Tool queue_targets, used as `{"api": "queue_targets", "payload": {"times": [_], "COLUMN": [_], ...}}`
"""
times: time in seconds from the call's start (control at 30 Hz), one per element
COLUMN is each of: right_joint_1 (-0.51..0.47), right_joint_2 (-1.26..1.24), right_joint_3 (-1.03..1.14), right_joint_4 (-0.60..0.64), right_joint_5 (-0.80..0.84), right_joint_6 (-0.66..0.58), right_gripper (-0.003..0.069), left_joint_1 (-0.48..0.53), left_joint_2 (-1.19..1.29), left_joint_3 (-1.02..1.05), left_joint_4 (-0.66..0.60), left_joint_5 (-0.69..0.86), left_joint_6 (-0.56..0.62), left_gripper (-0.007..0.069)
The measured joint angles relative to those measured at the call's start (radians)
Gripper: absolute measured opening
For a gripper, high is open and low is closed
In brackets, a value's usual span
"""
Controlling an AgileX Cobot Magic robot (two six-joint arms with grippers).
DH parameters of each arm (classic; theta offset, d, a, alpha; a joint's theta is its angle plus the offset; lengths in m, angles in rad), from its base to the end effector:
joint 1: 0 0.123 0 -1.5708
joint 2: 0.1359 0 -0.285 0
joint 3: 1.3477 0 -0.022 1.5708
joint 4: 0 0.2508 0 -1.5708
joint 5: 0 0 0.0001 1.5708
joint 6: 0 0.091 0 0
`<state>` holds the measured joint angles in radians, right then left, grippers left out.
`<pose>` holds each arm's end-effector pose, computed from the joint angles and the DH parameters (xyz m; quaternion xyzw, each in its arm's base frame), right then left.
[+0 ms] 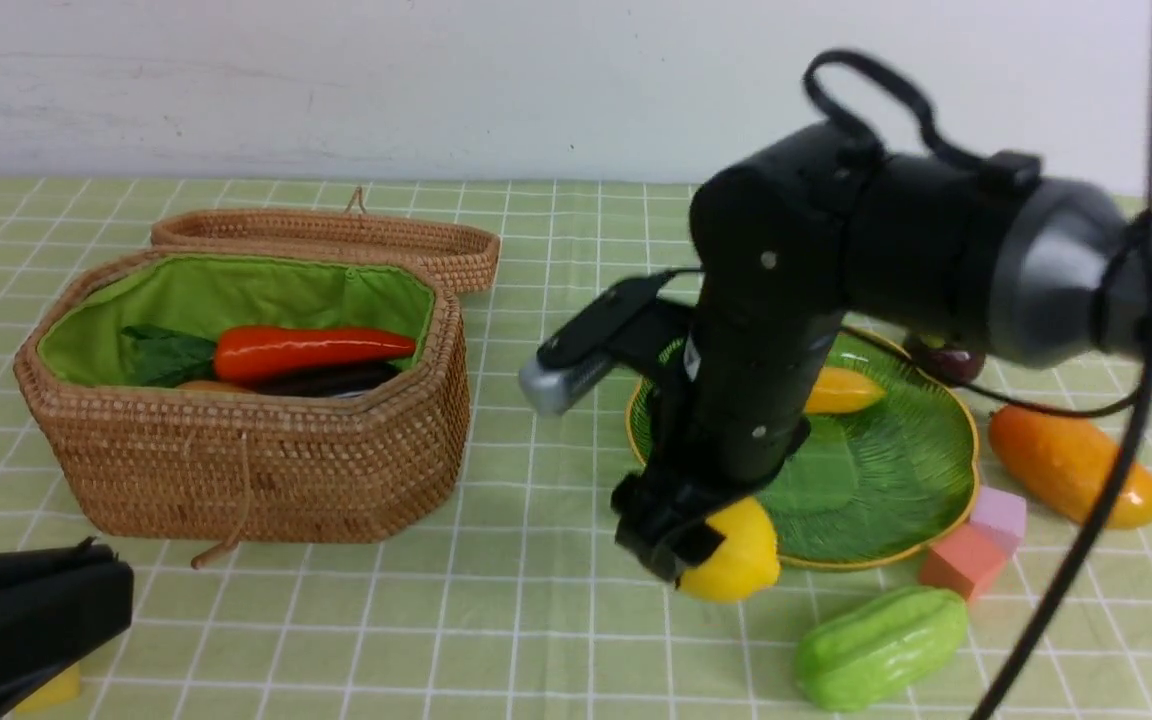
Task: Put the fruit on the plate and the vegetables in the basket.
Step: Use the right arm to grab a lemon and put it into the right plate, then take a chayote with your right arm and place it on the basket on the left.
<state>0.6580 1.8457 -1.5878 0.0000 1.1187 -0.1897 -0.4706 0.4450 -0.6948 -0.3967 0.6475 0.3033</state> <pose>0.3085 0.2384 0.2759 -0.4072 0.9025 0.0325 0.1364 0.0584 -0.0536 0.3592 0.2462 0.7550 -0.2363 0.5599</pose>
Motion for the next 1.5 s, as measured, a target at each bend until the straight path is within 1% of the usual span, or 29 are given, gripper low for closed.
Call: {"api": "queue_targets", "payload": {"times": [0.1, 0.13, 0.2, 0.3, 0.37, 0.5, 0.67, 0.7, 0.73, 0.8, 0.87, 0.93, 1.03, 1.17, 1.27, 1.3, 1.37, 1.4, 1.5], "right_joint_1": [-0.082, -0.14, -0.214, -0.295, -0.337, -0.363, -0.365, -0.365, -0.365, -0.365, -0.365, -0.365, -0.365, -0.365, -0.363, -0.356, -0.338, -0.32, -0.27], "right_joint_2": [-0.041, -0.044, -0.037, -0.01, 0.022, 0.095, 0.129, 0.129, 0.126, 0.117, 0.102, 0.076, 0.024, -0.042, -0.124, -0.161, -0.206, -0.239, -0.285], "right_joint_3": [-0.006, -0.006, -0.003, 0.0, 0.0, 0.0, 0.001, 0.001, 0.001, 0.001, 0.001, 0.001, 0.001, 0.001, 0.021, 0.054, 0.115, 0.172, 0.276], "right_joint_4": [-0.049, -0.055, -0.055, -0.041, -0.013, 0.054, 0.07, 0.07, 0.07, 0.069, 0.065, 0.065, 0.064, 0.064, 0.089, 0.109, 0.129, 0.145, 0.16], "right_joint_5": [-0.037, -0.059, -0.089, -0.138, -0.18, -0.231, -0.237, -0.237, -0.237, -0.235, -0.232, -0.217, -0.195, -0.129, -0.021, 0.013, 0.032, 0.037, 0.023], "right_joint_6": [0.091, 0.136, 0.173, 0.201, 0.197, 0.156, 0.14, 0.138, 0.137, 0.137, 0.137, 0.137, 0.136, 0.112, 0.049, 0.011, -0.049, -0.11, -0.272], "right_gripper": [0.058, 0.058, 0.058, 0.058, 0.058, 0.058, 0.058, 0.0594, 0.063, 0.0664, 0.0679, 0.0674, 0.0646, 0.058, 0.0484, 0.0435, 0.0397, 0.037, 0.0339], "left_joint_1": [0.0, 0.0, 0.0, 0.0, 0.0, 0.0, 0.0, 0.0, 0.0, 0.0, 0.0, 0.0, 0.0, 0.0, 0.0, 0.0, 0.0, 0.0, 0.0], "left_joint_2": [0.0, 0.0, 0.0, 0.0, 0.0, 0.0, 0.0, 0.0, 0.0, 0.0, 0.0, 0.0, 0.0, 0.0, 0.0, 0.0, 0.0, 0.0, 0.0], "left_joint_3": [0.0, 0.0, 0.0, 0.0, 0.0, 0.0, 0.0, 0.0, 0.0, 0.0, 0.0, 0.0, 0.0, 0.0, 0.0, 0.0, 0.0, 0.0, 0.0], "left_joint_4": [-0.01, -0.024, -0.037, -0.047, -0.05, -0.052, -0.053, -0.053, -0.053, -0.053, -0.053, -0.053, -0.053, -0.053, -0.053, -0.053, -0.053, -0.053, -0.053], "left_joint_5": [-0.035, -0.063, -0.085, -0.099, -0.099, -0.098, -0.098, -0.097, -0.094, -0.086, -0.078, -0.076, -0.076, -0.076, -0.076, -0.075, -0.074, -0.074, -0.06], "left_joint_6": [0.005, 0.006, 0.007, 0.007, 0.007, 0.007, 0.007, 0.007, 0.007, 0.007, 0.007, 0.007, 0.007, 0.007, 0.008, 0.009, 0.01, 0.01, 0.01], "left_gripper": [0.0023, 0.0025, 0.0026, 0.0028, 0.0029, 0.0029, 0.0029, 0.0029, 0.0029, 0.0029, 0.0029, 0.003, 0.0033, 0.0036, 0.0036, 0.0036, 0.0036, 0.0036, 0.0037]}}
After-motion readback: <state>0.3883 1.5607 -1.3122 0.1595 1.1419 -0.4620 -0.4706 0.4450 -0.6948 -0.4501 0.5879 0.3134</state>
